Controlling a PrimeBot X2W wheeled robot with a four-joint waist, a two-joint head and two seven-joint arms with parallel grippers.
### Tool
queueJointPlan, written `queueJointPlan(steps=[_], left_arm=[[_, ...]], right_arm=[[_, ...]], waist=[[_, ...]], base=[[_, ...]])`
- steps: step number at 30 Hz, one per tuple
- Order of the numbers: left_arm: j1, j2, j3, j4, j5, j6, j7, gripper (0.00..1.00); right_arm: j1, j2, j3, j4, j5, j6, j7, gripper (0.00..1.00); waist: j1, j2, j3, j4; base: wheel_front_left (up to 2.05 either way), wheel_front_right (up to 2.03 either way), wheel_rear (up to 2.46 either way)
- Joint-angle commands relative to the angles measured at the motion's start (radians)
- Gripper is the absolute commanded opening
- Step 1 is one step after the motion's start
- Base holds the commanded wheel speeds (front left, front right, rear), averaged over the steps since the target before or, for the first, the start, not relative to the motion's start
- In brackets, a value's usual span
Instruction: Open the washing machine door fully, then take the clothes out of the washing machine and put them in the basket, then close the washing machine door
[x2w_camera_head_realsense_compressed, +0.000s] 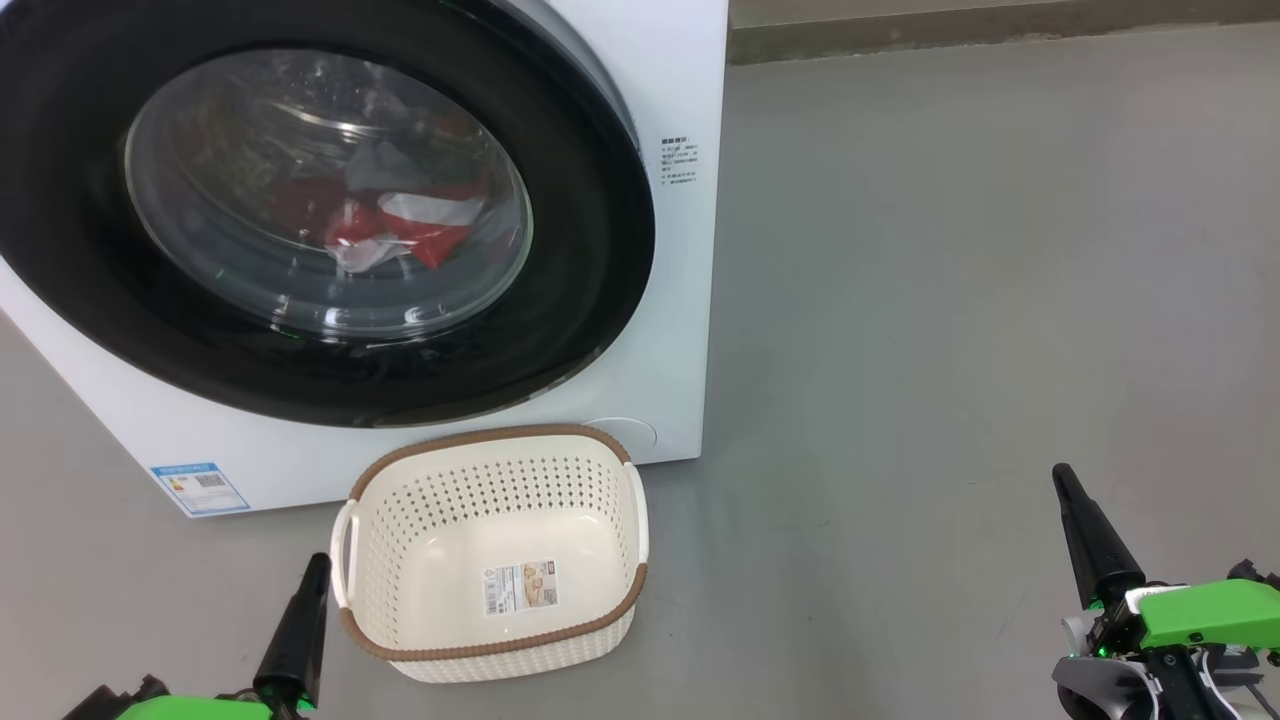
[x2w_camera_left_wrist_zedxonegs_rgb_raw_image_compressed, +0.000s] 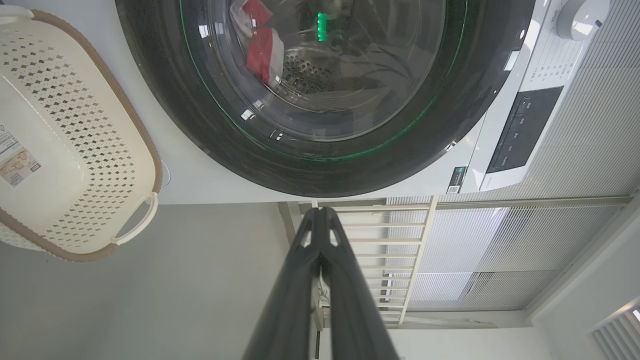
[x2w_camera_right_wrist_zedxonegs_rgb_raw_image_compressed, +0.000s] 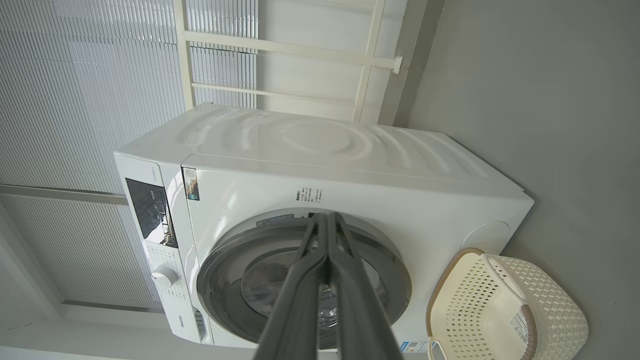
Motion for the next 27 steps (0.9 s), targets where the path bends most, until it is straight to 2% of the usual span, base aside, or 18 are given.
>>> queueJointPlan(steps=[1,17,18,24,27], left_arm=[[-0.042,0.011,0.035,-0.027,-0.007,-0.007,0.004,0.00],[-0.042,0.011,0.035,-0.027,-0.007,-0.007,0.004,0.00],[0.000,0.000,0.000,0.000,0.000,0.000,0.000,1.00],[0.024,-0.010,-0.013,0.044,-0.001,0.001,-0.004,1.00],[0.021,-0.010,-0.019,0.042,-0.001,0.000,-0.010,1.00]], right_arm=[[-0.042,-0.010,0.019,-0.025,0.000,-0.001,0.006,0.00],[-0.042,-0.010,0.019,-0.025,0.000,-0.001,0.006,0.00],[0.000,0.000,0.000,0.000,0.000,0.000,0.000,1.00],[0.028,0.017,0.011,0.046,0.000,0.000,-0.004,1.00],[0.026,0.016,0.018,0.042,-0.004,0.000,-0.010,1.00]], waist=[[0.0000,-0.0001,0.000,0.000],[0.0000,-0.0001,0.000,0.000],[0.0000,-0.0001,0.000,0.000],[0.0001,-0.0001,0.001,0.000],[0.0017,-0.0001,-0.001,0.000]], base=[[0.00,0.00,0.00],[0.00,0.00,0.00],[0.00,0.00,0.00],[0.00,0.00,0.00],[0.00,0.00,0.00]])
